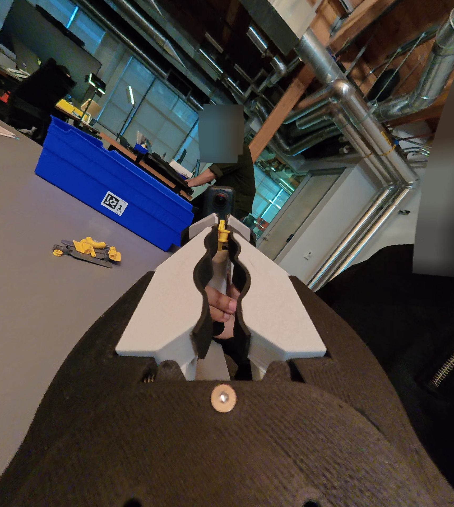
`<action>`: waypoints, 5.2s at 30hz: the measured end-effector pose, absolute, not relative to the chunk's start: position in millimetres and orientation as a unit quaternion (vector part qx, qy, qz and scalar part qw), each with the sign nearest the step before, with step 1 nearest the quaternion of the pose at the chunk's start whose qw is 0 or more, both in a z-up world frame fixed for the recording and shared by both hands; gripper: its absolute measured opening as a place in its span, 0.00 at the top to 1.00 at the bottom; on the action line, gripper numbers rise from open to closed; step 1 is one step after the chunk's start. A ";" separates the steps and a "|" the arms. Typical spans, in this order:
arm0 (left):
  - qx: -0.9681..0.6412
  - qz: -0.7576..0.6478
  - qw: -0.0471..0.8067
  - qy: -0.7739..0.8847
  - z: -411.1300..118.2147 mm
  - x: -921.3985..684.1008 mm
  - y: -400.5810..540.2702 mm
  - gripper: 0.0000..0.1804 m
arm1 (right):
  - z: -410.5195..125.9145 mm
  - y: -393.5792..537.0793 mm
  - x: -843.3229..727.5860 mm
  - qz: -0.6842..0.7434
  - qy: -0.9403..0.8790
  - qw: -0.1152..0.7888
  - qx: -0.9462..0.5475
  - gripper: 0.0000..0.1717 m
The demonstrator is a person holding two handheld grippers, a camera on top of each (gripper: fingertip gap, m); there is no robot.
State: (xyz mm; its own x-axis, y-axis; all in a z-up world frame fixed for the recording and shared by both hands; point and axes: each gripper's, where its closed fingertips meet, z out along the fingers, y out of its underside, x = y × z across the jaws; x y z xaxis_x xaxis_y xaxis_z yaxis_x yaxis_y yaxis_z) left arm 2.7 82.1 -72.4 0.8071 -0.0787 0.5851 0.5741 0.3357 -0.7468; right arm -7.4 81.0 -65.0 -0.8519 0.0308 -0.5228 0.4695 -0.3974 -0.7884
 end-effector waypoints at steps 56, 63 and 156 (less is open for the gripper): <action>-0.526 -0.232 0.783 -0.238 -74.4 3.9 77.6 0.98 | -85.1 61.9 5.1 -0.739 0.636 0.102 0.198 0.99; -0.529 -0.216 0.786 -0.237 -72.8 4.1 75.8 0.99 | -86.0 59.4 6.9 -0.735 0.643 0.095 0.193 0.99; -0.572 -0.119 0.786 -0.203 -70.2 5.1 82.7 0.98 | -158.6 195.1 -103.8 -0.502 0.724 -0.190 0.434 0.99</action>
